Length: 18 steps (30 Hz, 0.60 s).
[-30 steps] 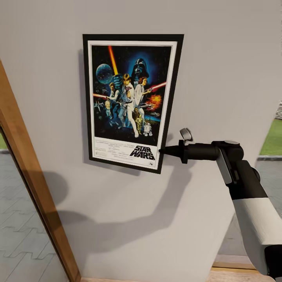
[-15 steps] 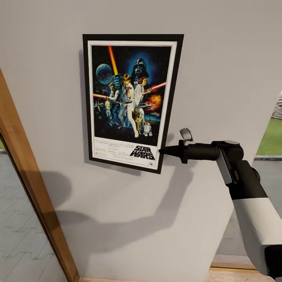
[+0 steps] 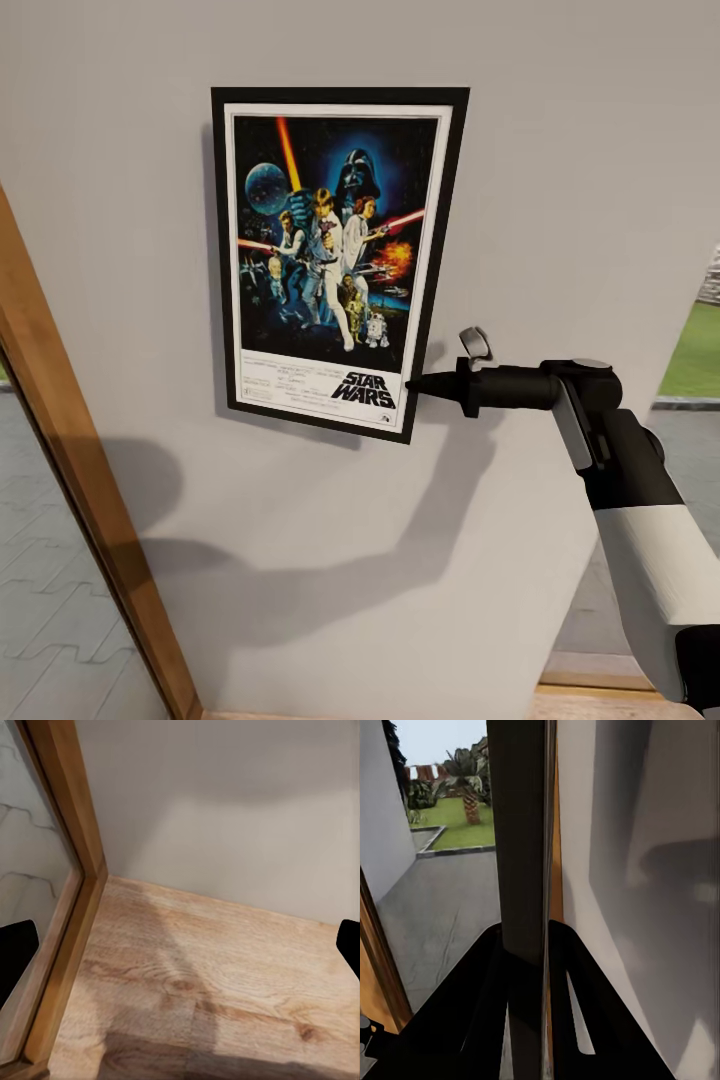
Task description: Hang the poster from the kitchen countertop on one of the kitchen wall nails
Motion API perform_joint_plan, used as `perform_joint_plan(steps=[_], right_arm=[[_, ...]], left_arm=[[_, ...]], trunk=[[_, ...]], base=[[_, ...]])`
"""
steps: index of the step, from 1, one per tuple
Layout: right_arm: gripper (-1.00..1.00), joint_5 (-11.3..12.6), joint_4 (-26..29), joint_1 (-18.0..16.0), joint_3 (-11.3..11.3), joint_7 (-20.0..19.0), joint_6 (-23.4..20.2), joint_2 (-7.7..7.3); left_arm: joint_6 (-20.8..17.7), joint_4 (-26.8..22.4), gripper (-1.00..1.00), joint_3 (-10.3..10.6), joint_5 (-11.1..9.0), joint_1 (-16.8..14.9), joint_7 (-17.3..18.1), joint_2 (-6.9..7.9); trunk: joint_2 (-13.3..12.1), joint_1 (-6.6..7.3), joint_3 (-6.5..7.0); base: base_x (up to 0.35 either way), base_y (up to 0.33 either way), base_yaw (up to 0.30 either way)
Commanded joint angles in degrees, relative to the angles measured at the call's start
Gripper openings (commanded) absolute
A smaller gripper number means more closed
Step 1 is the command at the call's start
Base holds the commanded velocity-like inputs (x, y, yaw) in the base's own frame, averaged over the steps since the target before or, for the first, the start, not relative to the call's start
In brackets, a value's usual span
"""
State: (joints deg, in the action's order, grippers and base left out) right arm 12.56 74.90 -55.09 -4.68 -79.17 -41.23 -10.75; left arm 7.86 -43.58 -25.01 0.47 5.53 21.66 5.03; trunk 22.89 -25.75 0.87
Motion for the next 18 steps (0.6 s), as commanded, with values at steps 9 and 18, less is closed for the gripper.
perform_joint_plan(steps=[9, 18], right_arm=[[-1.0, 0.4, 0.0, 0.0, -0.1, 0.0, -0.7, -0.06], [-1.0, 0.4, 0.0, 0.0, -0.1, 0.0, -0.7, -0.06]], left_arm=[[0.1, 0.0, 1.0, -0.2, 0.1, 0.0, 0.3, -0.02], [0.1, 0.0, 1.0, -0.2, 0.1, 0.0, 0.3, -0.02]], trunk=[[0.0, -0.03, 0.0], [0.0, -0.03, 0.0]], base=[[0.023, 0.0, 0.0], [0.001, 0.0, 0.0]])
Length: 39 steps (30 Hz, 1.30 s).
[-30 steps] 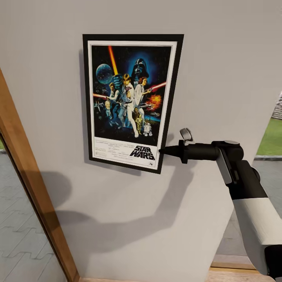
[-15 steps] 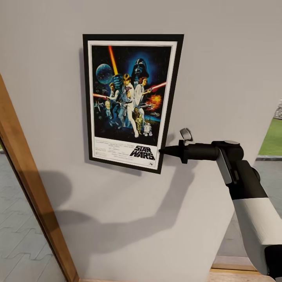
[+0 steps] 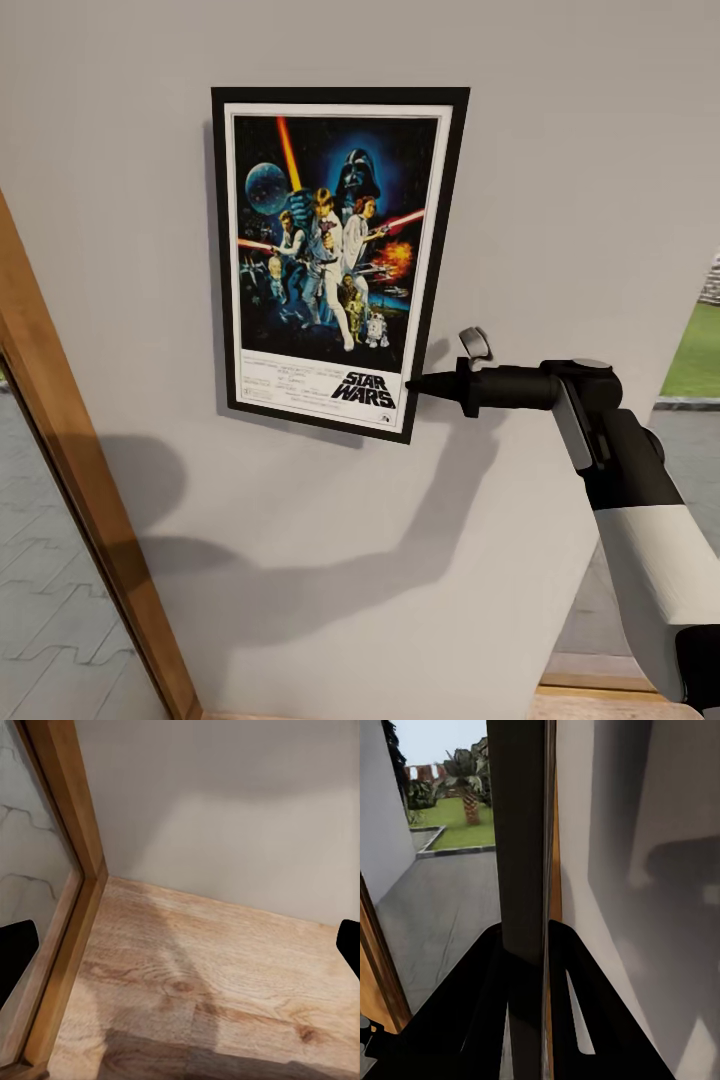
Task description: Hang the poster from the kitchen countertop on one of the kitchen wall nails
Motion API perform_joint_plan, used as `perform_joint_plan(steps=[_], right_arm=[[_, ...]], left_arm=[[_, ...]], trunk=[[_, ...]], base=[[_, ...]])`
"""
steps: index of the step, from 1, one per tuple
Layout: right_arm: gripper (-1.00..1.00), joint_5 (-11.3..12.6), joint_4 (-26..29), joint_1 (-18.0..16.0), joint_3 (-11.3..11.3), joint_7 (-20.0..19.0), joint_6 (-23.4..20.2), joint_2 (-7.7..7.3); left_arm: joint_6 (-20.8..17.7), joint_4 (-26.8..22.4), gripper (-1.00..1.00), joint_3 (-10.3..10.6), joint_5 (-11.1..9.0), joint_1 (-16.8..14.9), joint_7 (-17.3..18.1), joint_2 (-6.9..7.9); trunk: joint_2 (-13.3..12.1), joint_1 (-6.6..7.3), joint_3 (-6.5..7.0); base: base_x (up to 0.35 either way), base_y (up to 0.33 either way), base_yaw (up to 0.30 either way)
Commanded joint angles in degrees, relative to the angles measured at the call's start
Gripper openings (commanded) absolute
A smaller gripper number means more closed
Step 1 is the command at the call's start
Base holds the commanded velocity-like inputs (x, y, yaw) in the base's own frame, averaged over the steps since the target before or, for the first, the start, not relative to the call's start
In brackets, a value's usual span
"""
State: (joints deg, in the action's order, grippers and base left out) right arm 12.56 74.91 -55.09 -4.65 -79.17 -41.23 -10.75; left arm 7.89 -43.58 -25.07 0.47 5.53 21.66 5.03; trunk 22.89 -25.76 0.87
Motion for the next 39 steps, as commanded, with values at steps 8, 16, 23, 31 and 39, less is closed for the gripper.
perform_joint_plan(steps=[8, 16, 23, 31, 39], right_arm=[[-1.0, 0.4, 0.0, 0.0, -0.1, 0.0, -0.7, -0.06], [-1.0, 0.4, 0.0, 0.0, -0.1, 0.0, -0.7, -0.06], [-1.0, 0.4, 0.0, 0.0, -0.1, 0.0, -0.7, -0.06], [-1.0, 0.4, 0.0, 0.0, -0.1, 0.0, -0.7, -0.06], [-1.0, 0.4, 0.0, 0.0, -0.1, 0.0, -0.7, -0.06]], left_arm=[[0.1, 0.0, 1.0, -0.2, 0.1, 0.0, 0.3, -0.02], [0.1, 0.0, 1.0, -0.1, 0.1, 0.0, 0.3, -0.02], [0.1, 0.0, 1.0, -0.2, 0.1, 0.0, 0.3, -0.02], [0.1, 0.0, 1.0, -0.2, 0.1, 0.0, 0.3, -0.02], [0.1, 0.0, 1.0, -0.2, 0.1, 0.0, 0.3, -0.02]], trunk=[[0.0, -0.02, -0.01], [0.0, -0.02, -0.01], [0.0, -0.02, -0.01], [0.0, -0.02, -0.01], [0.0, -0.02, -0.01]], base=[[0.0, 0.0, 0.0], [0.057, 0.0, 0.0], [0.005, 0.0, 0.0], [0.029, 0.0, 0.0], [0.007, 0.0, 0.0]])
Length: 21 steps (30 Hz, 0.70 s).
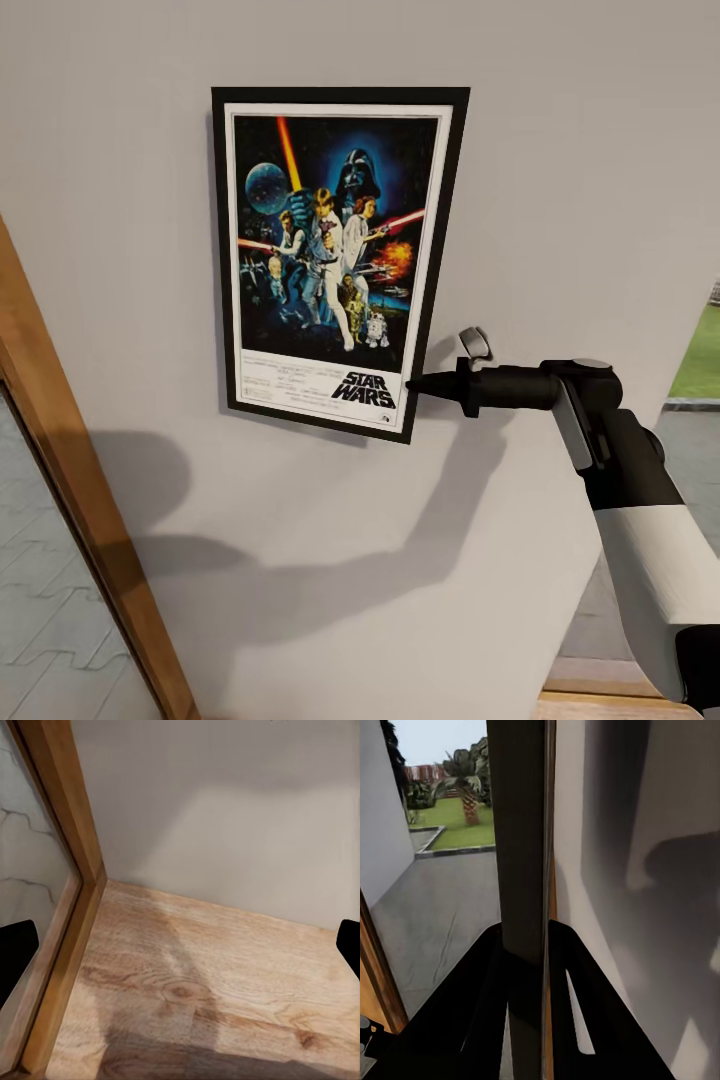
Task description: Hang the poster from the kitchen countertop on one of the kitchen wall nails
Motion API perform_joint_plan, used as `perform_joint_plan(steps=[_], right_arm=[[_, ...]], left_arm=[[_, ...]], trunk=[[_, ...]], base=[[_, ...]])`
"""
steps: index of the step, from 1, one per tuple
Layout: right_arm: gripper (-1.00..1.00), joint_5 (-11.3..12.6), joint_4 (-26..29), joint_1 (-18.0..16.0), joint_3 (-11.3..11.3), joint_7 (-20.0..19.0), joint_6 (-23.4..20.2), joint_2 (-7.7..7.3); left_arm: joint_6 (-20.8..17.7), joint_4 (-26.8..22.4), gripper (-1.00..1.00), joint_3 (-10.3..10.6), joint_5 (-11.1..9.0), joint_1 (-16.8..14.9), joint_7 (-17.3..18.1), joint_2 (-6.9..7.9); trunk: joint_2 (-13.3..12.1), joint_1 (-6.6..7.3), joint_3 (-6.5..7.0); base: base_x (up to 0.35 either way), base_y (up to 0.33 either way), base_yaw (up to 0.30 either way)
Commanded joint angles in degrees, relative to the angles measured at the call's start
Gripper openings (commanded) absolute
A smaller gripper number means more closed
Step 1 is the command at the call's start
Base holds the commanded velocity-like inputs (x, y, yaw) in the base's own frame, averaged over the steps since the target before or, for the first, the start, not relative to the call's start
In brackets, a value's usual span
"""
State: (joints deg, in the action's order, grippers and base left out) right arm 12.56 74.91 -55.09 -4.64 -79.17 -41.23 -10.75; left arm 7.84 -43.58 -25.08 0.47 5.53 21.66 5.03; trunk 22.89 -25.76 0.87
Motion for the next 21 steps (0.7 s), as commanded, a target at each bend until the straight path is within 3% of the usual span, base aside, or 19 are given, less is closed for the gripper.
perform_joint_plan(steps=[1, 5, 21], right_arm=[[-1.0, 0.4, 0.0, 0.0, -0.1, 0.0, -0.7, -0.06], [-1.0, 0.4, -0.3, 0.8, 0.7, 0.1, -0.5, -0.23], [-1.0, 0.4, -0.3, 0.8, 0.7, 0.1, -0.5, -0.23]], left_arm=[[0.1, 0.0, 1.0, -0.1, 0.1, 0.0, 0.3, -0.02], [0.3, 0.0, 1.0, -1.0, 0.1, 0.0, 0.2, -0.27], [0.3, 0.0, 1.0, -1.0, 0.1, 0.0, 0.2, -0.27]], trunk=[[0.0, -0.02, -0.01], [0.0, -0.02, -0.01], [0.0, -0.02, -0.01]], base=[[0.001, 0.0, 0.0], [0.0, 0.0, 0.0], [0.0, 0.0, 0.0]])
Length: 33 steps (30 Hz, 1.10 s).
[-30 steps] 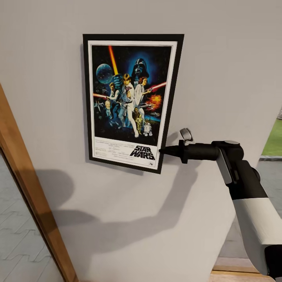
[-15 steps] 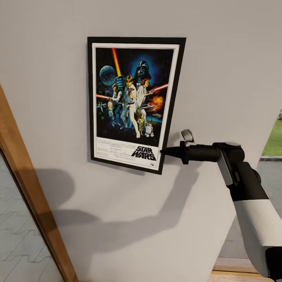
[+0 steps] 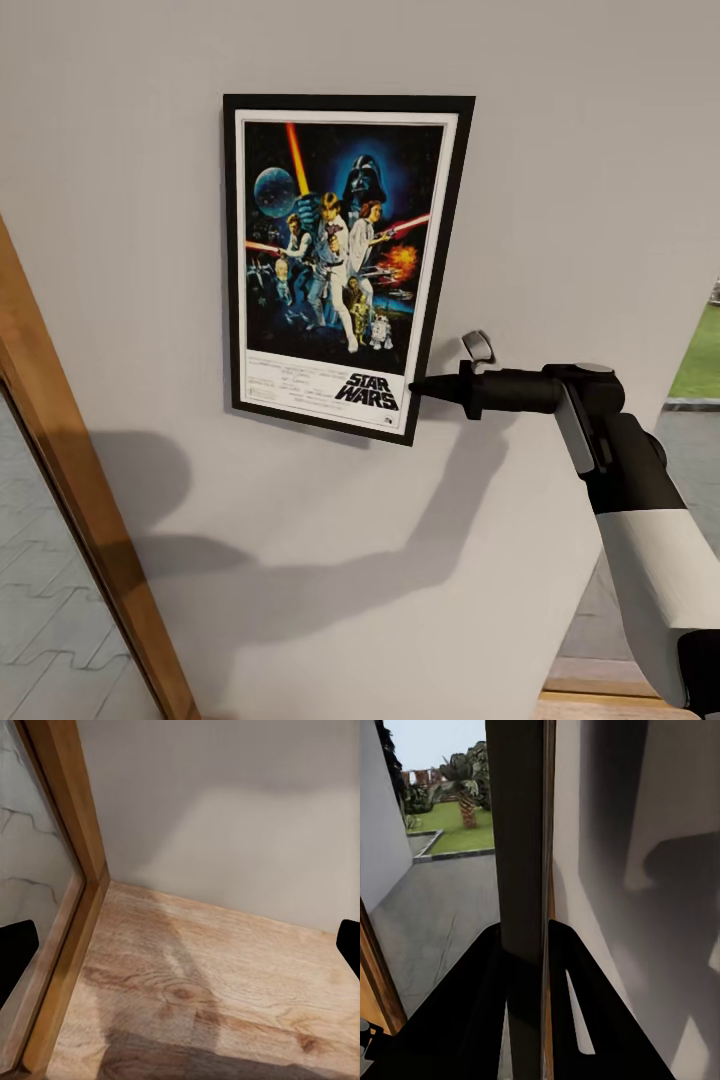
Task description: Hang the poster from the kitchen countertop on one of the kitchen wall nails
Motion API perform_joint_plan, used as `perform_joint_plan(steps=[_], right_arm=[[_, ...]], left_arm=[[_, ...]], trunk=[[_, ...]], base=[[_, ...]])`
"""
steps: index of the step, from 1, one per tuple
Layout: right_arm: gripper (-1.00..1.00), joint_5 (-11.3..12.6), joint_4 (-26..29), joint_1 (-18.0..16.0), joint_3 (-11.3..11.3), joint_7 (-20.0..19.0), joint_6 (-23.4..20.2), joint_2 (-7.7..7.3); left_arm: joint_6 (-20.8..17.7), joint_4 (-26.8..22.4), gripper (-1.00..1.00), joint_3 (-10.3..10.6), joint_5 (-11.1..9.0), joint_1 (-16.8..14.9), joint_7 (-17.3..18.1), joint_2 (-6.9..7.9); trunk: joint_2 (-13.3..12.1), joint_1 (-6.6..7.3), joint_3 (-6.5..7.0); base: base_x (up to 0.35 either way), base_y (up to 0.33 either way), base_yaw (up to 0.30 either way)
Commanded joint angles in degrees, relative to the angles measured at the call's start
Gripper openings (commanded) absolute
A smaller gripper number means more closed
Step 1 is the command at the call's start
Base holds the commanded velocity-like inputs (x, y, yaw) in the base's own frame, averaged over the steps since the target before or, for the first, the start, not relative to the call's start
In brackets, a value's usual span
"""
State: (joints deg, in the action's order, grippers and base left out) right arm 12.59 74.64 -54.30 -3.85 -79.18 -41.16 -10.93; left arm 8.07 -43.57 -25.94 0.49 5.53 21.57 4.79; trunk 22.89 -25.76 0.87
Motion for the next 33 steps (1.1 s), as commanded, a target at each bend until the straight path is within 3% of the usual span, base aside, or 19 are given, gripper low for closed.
perform_joint_plan(steps=[1, 11, 12, 13, 15, 16, 18, 19, 22, 33], right_arm=[[-1.0, 0.4, 0.0, 0.0, -0.1, 0.1, -0.6, -0.06], [-1.0, 0.4, 0.0, 0.1, -0.1, 0.1, -0.6, -0.06], [-1.0, 3.2, 7.5, 0.1, -4.5, -10.5, 0.0, -6.26], [-1.0, 4.2, 7.3, 0.1, -5.1, -10.5, 0.3, -6.37], [-1.0, 3.7, 6.8, 0.1, -5.2, -10.5, 0.6, -5.94], [-1.0, 0.4, 0.0, 0.1, -0.1, 0.1, -0.6, -0.06], [-1.0, 0.4, 0.0, 0.1, -0.1, 0.1, -0.6, -0.06], [1.0, 0.5, -0.1, 0.1, 0.4, 0.0, -0.5, -0.06], [1.0, 0.5, -0.1, 0.1, 2.3, -0.1, -0.6, -0.06], [1.0, 0.5, -0.1, 0.1, 3.0, -0.2, -0.6, -0.06]], left_arm=[[0.1, 0.0, 1.0, -0.1, 0.1, 0.0, 0.3, -0.02], [0.1, 0.3, 1.0, -0.2, 0.1, 0.0, 0.3, 0.27], [0.1, 0.3, 1.0, -0.2, 0.1, 0.0, 0.3, 0.28], [0.1, 0.3, 1.0, -0.2, 0.1, 0.0, 0.3, 0.29], [0.1, 0.3, 1.0, -0.3, 0.1, 0.0, 0.3, 0.3], [0.1, 0.3, 1.0, -0.3, 0.1, 0.0, 0.3, 0.3], [0.1, 0.3, 1.0, -0.3, 0.1, 0.0, 0.3, 0.31], [0.1, 0.3, 1.0, -0.3, 0.1, 0.0, 0.3, 0.31], [0.1, 0.3, 1.0, -0.3, 0.1, 0.0, 0.3, 0.33], [0.1, 0.3, 1.0, -0.3, 0.1, 0.0, 0.3, 0.31]], trunk=[[0.0, -0.02, -0.01], [0.0, -0.02, -0.01], [0.0, -0.02, -0.01], [0.0, -0.02, -0.01], [0.0, -0.02, -0.01], [0.0, -0.02, -0.01], [0.0, -0.02, -0.01], [0.0, -0.02, -0.01], [0.0, -0.02, -0.01], [0.0, -0.02, -0.01]], base=[[0.0, 0.0, 0.0], [0.072, 0.0, 0.0], [0.188, 0.0, 0.0], [0.12, 0.0, 0.0], [0.069, 0.0, 0.0], [0.039, 0.0, 0.0], [0.028, 0.0, 0.0], [0.004, 0.0, 0.0], [0.002, 0.0, 0.0], [0.0, 0.0, 0.0]])
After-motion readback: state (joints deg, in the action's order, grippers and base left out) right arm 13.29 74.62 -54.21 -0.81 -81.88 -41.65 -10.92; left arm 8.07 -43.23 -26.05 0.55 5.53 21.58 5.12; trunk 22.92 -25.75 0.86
